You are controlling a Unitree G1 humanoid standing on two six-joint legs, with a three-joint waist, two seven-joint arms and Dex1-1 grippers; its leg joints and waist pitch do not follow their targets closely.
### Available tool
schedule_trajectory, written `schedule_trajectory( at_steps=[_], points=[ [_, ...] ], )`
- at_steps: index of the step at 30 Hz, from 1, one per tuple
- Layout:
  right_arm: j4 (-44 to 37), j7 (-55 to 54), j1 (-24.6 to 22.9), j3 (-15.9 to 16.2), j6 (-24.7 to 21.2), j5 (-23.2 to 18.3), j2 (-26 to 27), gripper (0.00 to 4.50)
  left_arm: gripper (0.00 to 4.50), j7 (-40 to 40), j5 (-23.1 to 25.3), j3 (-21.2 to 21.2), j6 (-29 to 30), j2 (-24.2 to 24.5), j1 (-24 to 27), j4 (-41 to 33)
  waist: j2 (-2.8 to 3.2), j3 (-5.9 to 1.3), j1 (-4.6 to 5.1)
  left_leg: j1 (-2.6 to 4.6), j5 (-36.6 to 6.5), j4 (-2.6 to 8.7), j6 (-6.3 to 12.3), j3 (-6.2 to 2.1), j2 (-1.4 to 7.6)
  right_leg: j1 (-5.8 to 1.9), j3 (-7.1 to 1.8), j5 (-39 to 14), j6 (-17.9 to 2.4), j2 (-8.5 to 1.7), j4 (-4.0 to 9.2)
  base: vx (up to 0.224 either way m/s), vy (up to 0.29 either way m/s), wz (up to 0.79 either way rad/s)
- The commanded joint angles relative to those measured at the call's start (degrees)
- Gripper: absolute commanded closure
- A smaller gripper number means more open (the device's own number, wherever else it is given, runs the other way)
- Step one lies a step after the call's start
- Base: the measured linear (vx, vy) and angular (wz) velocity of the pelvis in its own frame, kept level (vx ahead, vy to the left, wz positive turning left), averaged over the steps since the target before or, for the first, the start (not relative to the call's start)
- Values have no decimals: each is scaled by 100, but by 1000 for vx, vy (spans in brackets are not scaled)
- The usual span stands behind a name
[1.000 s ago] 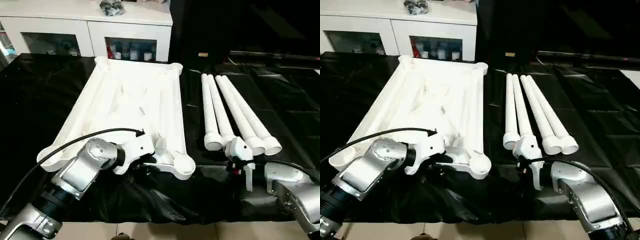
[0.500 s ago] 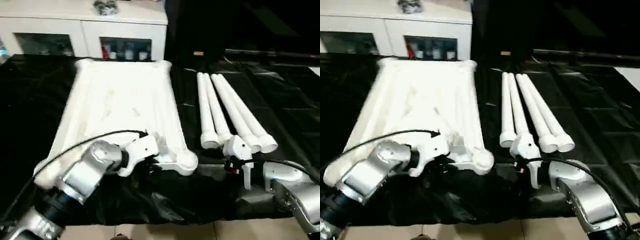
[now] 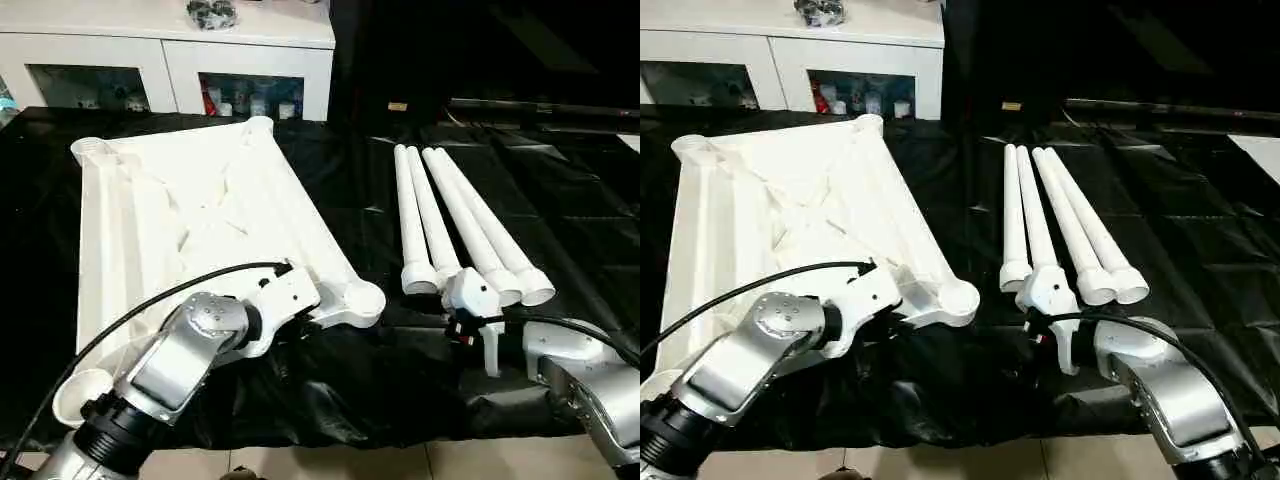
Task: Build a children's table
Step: Move table base
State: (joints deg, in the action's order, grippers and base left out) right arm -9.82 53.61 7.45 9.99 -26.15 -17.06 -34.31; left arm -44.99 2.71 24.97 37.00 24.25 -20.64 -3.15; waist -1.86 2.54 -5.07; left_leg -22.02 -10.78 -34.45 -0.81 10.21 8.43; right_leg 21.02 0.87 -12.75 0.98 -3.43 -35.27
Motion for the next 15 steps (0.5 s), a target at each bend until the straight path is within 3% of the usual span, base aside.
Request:
schedule_trajectory(
  at_steps=[1,3,8,15],
  points=[
    [51,-30,91,23,-13,65,6,0,447,423,124,-309,-238,-62,-91,86,-34,-278,-38,140,-828,438,278,-203,484,-138,-198,-433,-1393,-527,376,0,0,0],
    [51,-45,85,17,-7,62,15,0,447,496,211,-276,-350,-8,-126,201,-50,-278,-31,138,-856,438,280,-201,482,-138,-197,-461,-1380,-524,384,0,0,0],
    [66,-68,74,5,11,60,33,0,447,512,221,-290,-529,42,-134,282,-15,-272,-22,147,-1053,455,192,-209,481,-129,-200,-710,-1339,-527,405,0,0,0],
    [562,29,-1,-26,446,146,50,0,447,616,271,-380,-628,-17,-138,311,-13,-273,-10,148,-1144,455,136,-203,479,-115,-198,-772,-1357,-527,420,0,0,0]
  ],
)
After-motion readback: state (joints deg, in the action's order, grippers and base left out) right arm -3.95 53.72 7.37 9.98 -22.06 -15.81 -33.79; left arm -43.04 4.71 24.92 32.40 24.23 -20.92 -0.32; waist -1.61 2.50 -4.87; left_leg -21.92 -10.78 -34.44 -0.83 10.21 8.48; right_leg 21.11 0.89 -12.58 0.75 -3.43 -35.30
